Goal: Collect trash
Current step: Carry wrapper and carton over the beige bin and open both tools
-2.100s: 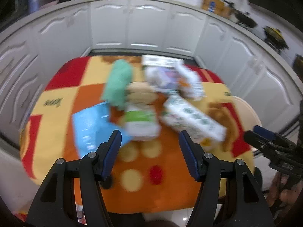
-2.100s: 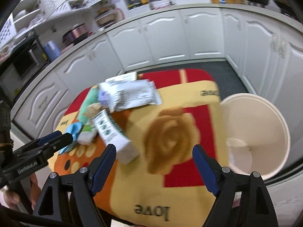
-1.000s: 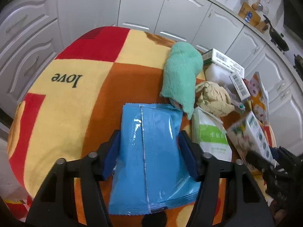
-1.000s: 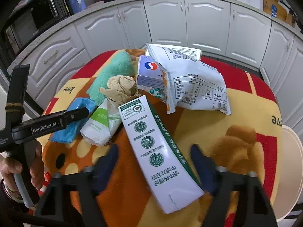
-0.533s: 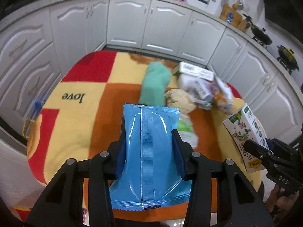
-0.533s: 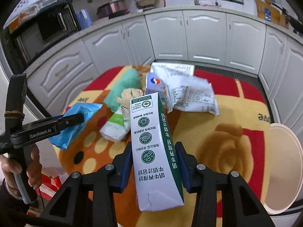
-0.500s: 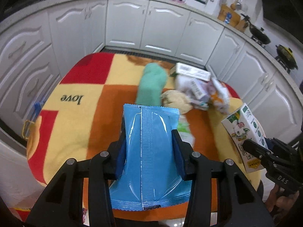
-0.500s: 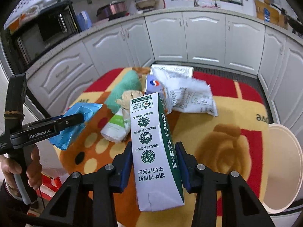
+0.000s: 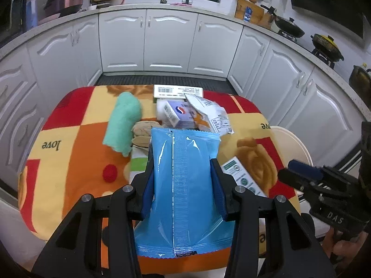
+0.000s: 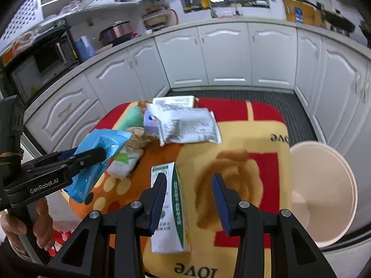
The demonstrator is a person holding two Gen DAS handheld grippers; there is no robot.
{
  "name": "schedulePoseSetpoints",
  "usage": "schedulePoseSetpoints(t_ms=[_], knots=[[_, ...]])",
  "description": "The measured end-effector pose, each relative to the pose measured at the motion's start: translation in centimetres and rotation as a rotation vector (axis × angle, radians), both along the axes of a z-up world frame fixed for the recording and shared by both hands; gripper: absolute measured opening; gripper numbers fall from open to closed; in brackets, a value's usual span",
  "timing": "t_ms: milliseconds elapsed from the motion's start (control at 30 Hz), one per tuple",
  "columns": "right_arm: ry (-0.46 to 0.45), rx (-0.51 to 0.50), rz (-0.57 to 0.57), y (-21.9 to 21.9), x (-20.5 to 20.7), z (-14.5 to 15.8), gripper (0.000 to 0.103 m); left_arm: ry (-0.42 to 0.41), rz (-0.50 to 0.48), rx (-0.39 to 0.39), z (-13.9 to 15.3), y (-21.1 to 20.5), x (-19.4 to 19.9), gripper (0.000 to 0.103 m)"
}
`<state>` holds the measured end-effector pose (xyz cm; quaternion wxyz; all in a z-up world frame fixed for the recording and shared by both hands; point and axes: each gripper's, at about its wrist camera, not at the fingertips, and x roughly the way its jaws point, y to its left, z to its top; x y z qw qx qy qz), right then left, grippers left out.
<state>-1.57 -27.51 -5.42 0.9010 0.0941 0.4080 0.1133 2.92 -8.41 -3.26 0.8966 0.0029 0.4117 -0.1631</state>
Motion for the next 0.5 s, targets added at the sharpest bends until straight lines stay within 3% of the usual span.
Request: schedulePoseSetpoints(t_ms=[67,167,200,433,500], knots=[[0.021,0.020,0.008,-0.1,-0.1,-0.3,0.042,0.003,0.004,0.005,-0.2,0.0,0.0,0.042],[0.045,0.041,0.029,0.5,0.0,-1.0,0.064,0.003,0.015,0.017,-0.3,0.3,0.0,0.042],[0.055,0.041,0.042,1.0,0.1,-1.3,0.064,0.002,0.021,0.022,-0.4,0.4,0.0,0.042],[0.125,0.015,0.105,4.2,1.1,-4.2,0.063,0.020,0.047,0.015,-0.9,1.5,0.3,0.042],[0.139,0.012,0.097,4.4,1.5,-5.1,0.043,0.024,0.039,0.014,-0.9,1.1,0.2,0.042]])
